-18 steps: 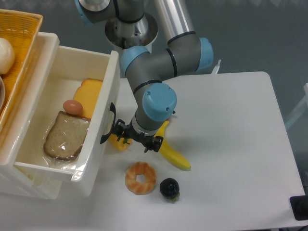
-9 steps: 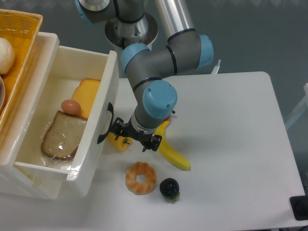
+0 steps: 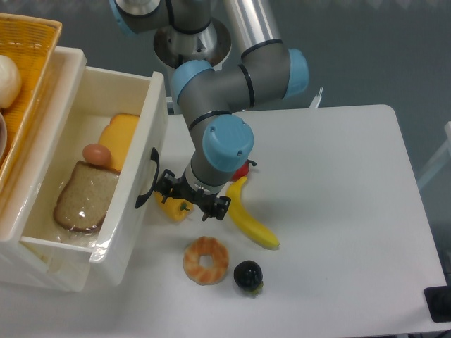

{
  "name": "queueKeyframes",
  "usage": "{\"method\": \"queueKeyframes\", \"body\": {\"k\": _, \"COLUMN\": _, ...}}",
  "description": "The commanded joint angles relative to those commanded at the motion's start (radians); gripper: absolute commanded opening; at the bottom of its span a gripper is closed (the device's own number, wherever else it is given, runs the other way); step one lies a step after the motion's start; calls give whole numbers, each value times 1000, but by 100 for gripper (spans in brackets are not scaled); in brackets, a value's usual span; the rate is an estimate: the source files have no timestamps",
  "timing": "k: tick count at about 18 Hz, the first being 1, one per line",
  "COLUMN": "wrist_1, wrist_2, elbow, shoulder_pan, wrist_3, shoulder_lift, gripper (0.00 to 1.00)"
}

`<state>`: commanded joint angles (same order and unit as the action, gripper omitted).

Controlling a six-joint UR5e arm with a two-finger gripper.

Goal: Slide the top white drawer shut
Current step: 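Push the open white drawer front into the cabinet with the gripper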

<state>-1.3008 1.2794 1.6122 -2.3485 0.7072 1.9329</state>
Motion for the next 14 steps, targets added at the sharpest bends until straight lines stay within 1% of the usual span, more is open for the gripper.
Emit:
{"method": "queueKeyframes", "body": {"k": 3, "wrist_1": -2, "wrist_2": -20, "elbow": 0, "shoulder_pan": 0, "wrist_3": -2, "shoulder_lift": -9, "gripper": 100}}
{"method": "queueKeyframes", "body": {"k": 5, "wrist_1": -12, "wrist_2": -23, "elbow": 0, "shoulder_pan": 6, "wrist_3": 0, "shoulder_lift": -11, "gripper": 100}}
{"method": "queueKeyframes", "body": {"k": 14, "wrist_1": -14, "wrist_2": -37, "elbow": 2, "shoulder_pan": 43, "wrist_3": -11, "shoulder_lift": -23, "gripper": 100}}
